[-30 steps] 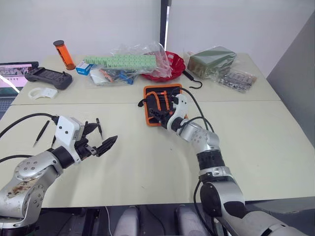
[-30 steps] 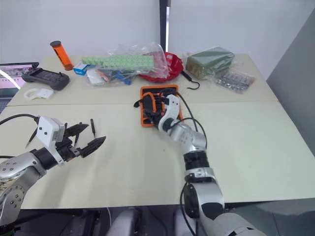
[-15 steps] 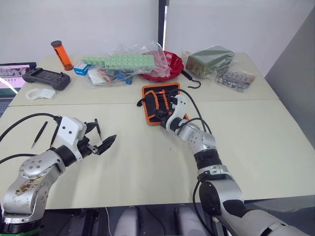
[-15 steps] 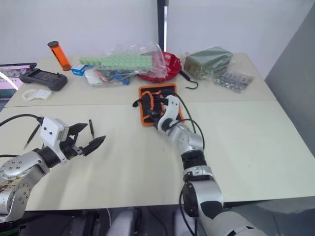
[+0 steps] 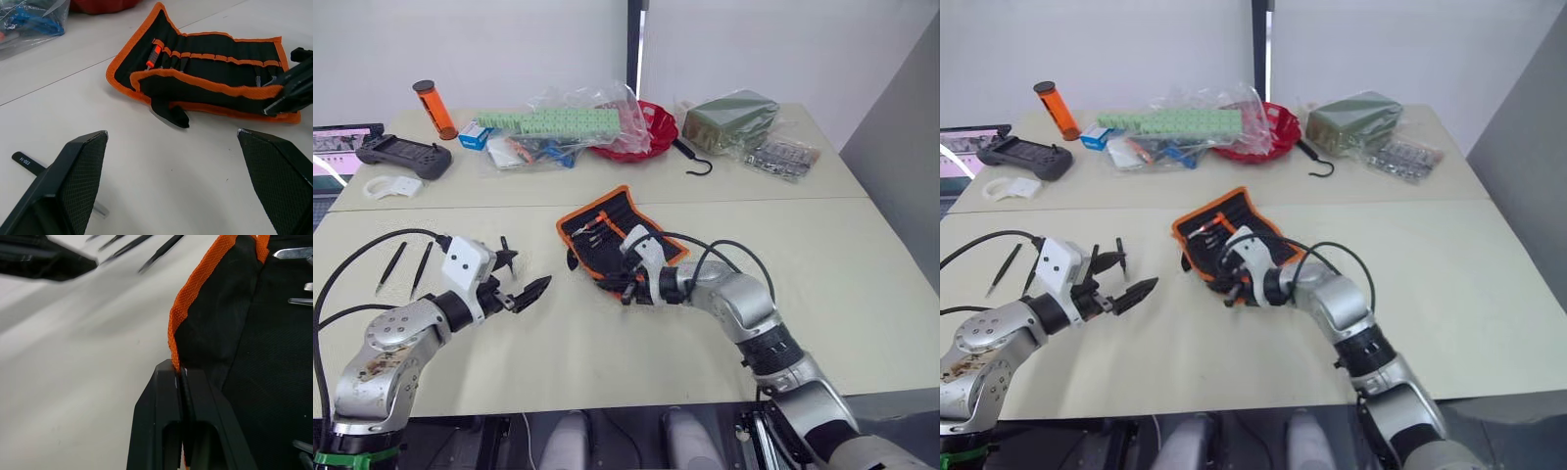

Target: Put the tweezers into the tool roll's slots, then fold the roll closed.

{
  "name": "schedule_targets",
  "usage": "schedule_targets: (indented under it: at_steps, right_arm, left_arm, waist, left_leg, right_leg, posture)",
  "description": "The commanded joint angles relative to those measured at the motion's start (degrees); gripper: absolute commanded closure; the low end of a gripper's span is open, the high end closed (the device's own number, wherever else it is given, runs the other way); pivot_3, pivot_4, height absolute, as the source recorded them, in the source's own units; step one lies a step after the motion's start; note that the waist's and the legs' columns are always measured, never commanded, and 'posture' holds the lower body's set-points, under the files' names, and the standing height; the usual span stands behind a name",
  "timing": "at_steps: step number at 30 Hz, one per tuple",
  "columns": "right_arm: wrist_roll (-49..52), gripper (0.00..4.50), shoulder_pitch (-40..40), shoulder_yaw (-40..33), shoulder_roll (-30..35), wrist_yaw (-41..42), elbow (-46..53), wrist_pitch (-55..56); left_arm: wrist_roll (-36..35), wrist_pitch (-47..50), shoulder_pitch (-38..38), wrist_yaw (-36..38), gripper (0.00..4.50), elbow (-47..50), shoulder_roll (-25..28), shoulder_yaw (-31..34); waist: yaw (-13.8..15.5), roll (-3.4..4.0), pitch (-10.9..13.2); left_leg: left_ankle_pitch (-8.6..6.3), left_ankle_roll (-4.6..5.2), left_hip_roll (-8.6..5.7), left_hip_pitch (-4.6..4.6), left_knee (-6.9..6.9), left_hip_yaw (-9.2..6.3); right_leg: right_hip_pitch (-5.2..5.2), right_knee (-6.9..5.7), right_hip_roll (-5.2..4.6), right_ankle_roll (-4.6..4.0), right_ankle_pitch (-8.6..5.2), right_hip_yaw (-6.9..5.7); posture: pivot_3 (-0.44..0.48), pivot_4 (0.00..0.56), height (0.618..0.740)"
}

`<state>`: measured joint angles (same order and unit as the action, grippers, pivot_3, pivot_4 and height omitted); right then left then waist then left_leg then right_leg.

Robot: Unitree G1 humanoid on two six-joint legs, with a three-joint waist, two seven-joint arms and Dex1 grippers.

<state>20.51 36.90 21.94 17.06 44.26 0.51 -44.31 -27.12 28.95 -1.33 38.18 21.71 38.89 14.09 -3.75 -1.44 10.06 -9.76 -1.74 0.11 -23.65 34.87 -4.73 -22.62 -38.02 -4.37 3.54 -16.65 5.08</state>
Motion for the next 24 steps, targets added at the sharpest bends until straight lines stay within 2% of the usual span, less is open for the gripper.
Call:
schedule_targets:
  at_steps: [1, 5, 16, 20, 24]
  right_arm:
    - [-0.8, 4.46, -0.4, 2.2, 3.2, 5.0, 5.6, 2.1]
    - [-2.2, 4.46, -0.1, 3.5, 6.1, 8.4, 6.2, 4.0]
    - [-3.8, 4.46, -1.1, 4.3, 6.9, 11.1, 7.9, 5.0]
    - [-4.7, 4.46, -1.7, 4.4, 7.8, 11.5, 8.5, 5.2]
    - [-5.2, 4.46, -2.2, 4.1, 8.8, 11.7, 9.1, 5.2]
  left_arm:
    - [-0.3, -0.9, -0.8, 2.2, 0.0, 1.0, 1.6, 0.3]
    - [-1.1, -1.1, -0.7, 6.0, 0.0, 1.0, 3.9, 0.5]
    - [-1.7, -3.6, -6.0, 16.3, 0.0, -3.2, 7.3, -1.3]
    - [4.5, -11.8, -7.9, 21.3, 0.0, -6.8, 10.0, -5.5]
    - [9.7, -20.3, -14.4, 25.6, 0.0, -13.1, 11.6, -10.0]
  waist:
    - [0.0, -0.01, 0.0]
    - [0.0, -0.02, 0.0]
    - [0.3, -0.03, 0.0]
    - [0.5, -0.03, 0.0]
    - [1.2, -0.04, 0.0]
  left_leg:
    - [0.0, 0.0, 0.0, 0.0, 0.0, 0.0]
    - [0.0, 0.0, 0.0, -0.02, 0.0, 0.0]
    - [0.0, 0.0, 0.0, -0.06, 0.07, -0.01]
    - [0.0, 0.0, 0.0, -0.06, 0.06, -0.02]
    - [0.01, -0.01, 0.01, -0.06, 0.11, -0.01]
  right_leg:
    - [0.01, 0.0, 0.0, 0.0, 0.0, 0.0]
    - [0.0, 0.02, 0.0, 0.0, 0.0, 0.0]
    - [0.03, 0.04, -0.02, 0.01, 0.0, -0.03]
    - [0.02, 0.04, -0.01, 0.0, 0.0, -0.05]
    - [0.02, 0.06, 0.01, 0.01, 0.0, -0.08]
  posture:
    - [0.0, 0.15, 0.74]
    - [0.0, 0.15, 0.74]
    - [0.0, 0.15, 0.74]
    - [0.0, 0.15, 0.74]
    - [0.0, 0.15, 0.74]
